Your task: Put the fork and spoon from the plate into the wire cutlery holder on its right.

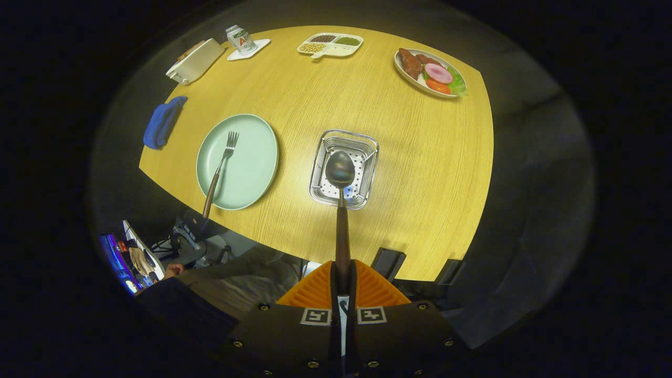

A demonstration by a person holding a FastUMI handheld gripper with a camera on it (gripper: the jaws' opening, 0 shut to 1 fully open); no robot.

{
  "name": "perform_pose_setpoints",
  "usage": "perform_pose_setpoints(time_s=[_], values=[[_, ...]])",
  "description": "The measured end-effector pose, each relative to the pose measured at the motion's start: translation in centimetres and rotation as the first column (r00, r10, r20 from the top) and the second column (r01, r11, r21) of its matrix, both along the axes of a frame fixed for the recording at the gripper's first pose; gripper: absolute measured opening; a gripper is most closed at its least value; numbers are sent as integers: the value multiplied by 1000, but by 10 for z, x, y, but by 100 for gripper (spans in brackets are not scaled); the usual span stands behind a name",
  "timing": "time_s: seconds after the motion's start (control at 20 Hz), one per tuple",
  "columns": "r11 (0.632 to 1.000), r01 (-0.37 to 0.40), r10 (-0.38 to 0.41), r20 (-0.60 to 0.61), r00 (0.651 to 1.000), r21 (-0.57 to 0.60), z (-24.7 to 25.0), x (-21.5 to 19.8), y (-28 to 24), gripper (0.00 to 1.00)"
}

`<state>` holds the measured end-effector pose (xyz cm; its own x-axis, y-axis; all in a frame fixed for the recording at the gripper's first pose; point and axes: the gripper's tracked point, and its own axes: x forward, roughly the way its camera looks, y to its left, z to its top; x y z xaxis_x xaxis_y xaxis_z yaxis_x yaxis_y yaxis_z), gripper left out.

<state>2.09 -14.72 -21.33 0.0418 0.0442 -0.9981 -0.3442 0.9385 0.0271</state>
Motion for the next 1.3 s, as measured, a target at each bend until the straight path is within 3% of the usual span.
perform_pose_setpoints(time_s=[0.35, 0.5, 0.8, 0.85, 0.95, 1.15, 1.3], values=[[1000, -3, 3, -57, 998, -1, -11, 17, 9, 5], [1000, 16, -15, -33, 999, 6, -7, 27, 10, 12], [997, 73, -75, 76, 994, 36, 20, 37, 1, 17], [996, 76, -79, 96, 992, 39, 29, 35, -1, 20], [995, 77, -84, 126, 988, 60, 40, 28, 2, 44], [981, 97, -124, 157, 980, 169, 57, 11, 32, 44], [979, 71, -105, 171, 980, 193, 61, -5, 54, 44]])
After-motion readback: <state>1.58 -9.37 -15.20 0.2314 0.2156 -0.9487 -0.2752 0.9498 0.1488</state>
